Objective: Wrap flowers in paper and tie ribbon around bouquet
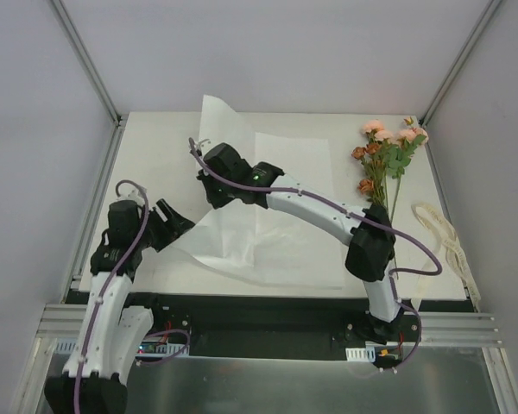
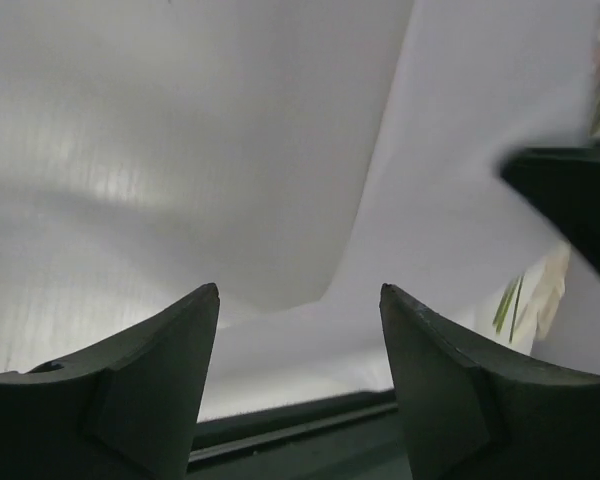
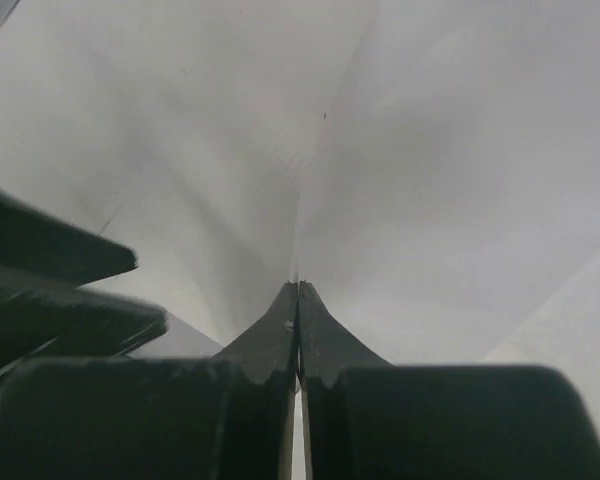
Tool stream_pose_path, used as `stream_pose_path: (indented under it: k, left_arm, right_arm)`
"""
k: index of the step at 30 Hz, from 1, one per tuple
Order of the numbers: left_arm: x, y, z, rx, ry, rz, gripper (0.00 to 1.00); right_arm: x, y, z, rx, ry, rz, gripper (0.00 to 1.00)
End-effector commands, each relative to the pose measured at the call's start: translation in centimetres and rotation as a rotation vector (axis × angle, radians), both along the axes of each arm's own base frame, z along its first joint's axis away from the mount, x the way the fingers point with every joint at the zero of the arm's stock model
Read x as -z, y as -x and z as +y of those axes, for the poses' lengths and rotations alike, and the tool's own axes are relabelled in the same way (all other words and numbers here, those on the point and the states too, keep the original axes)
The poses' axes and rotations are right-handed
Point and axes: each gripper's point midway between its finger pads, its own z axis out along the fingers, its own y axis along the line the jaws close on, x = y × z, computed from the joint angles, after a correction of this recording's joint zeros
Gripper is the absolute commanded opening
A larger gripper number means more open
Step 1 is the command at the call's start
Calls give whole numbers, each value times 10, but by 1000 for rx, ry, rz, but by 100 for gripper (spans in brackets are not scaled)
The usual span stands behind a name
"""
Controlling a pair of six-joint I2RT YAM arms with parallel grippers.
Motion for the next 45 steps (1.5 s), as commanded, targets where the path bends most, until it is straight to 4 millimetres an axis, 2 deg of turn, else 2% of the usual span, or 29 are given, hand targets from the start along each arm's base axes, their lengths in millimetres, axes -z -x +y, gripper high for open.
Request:
stream_pose_path:
  k: [1,2,4,6,8,9,10,11,13,14,15,16,17,18,20,21,22,23,24,26,27,29,30,32,33,35,39,41,45]
  left_arm:
    - [-52,9,44,-189,-195,-187,66]
    - [-57,17,47,-190,-225,-158,66]
    - [-56,19,57,-235,-261,-146,69]
    - [-60,20,61,-242,-284,-165,71]
    - [-70,20,65,-248,-308,-186,75]
    - [-74,19,64,-236,-309,-198,76]
    - [-75,17,60,-211,-305,-194,77]
    - [-86,15,53,-157,-296,-222,77]
    - [-88,7,42,-80,-273,-207,77]
    - [-93,6,25,15,-219,-225,76]
    - [-87,-2,15,72,-181,-186,76]
    - [-91,-11,6,116,-144,-207,75]
    - [-92,-10,-14,212,-60,-202,74]
    - [-80,-18,-26,263,-28,-149,73]
    - [-82,-30,-47,347,-12,-145,73]
    - [-64,-36,-65,413,-29,-75,73]
    - [-59,-41,-75,455,-52,-63,73]
    - [-67,-54,-84,474,-64,-83,73]
    - [-44,-63,-96,503,-69,3,72]
    - [-47,-87,-109,514,-37,28,68]
    - [-27,-97,-116,515,-13,107,66]
    - [-28,-119,-129,523,-16,104,66]
    - [-7,-126,-131,515,-36,164,66]
    - [3,-142,-133,474,-56,192,68]
    - [24,-143,-130,449,-76,262,68]
    - [40,-145,-123,397,-106,320,68]
    - [78,-132,-105,314,-165,433,68]
    - [97,-118,-86,240,-213,500,68]
    - [113,-93,-56,138,-261,565,71]
  right_arm:
    - [0,-6,54,-83,-186,45,4]
    - [-4,-10,63,-95,-221,44,5]
    - [13,-10,73,-133,-236,97,10]
    - [12,-9,78,-175,-273,154,26]
    - [8,-7,71,-159,-299,240,43]
    - [18,-9,57,-138,-289,291,51]
    - [13,-9,47,-122,-294,313,58]
    - [-8,-5,34,-124,-321,302,68]
    - [2,-4,-2,-69,-276,305,77]
    - [-25,-3,-23,-44,-298,257,85]
    - [-3,-2,-45,8,-237,265,88]
    - [0,-1,-60,41,-216,261,89]
    - [-8,-3,-88,101,-194,255,89]
    - [5,-7,-110,181,-139,255,89]
    - [42,-2,-164,320,-6,316,89]
    - [43,-5,-187,388,28,279,88]
    - [73,7,-211,437,101,324,88]
    - [82,1,-234,519,139,308,88]
    - [85,0,-252,588,167,284,88]
    - [109,7,-285,705,231,306,87]
    - [114,5,-305,777,287,261,87]
    - [126,10,-330,876,343,239,87]
    - [129,11,-334,897,348,240,87]
    - [137,11,-337,918,341,244,87]
    - [143,12,-339,920,355,246,87]
    - [153,7,-334,905,355,249,88]
    - [167,-8,-314,804,373,238,88]
    - [179,-13,-302,757,424,221,89]
    - [190,-27,-272,672,426,228,90]
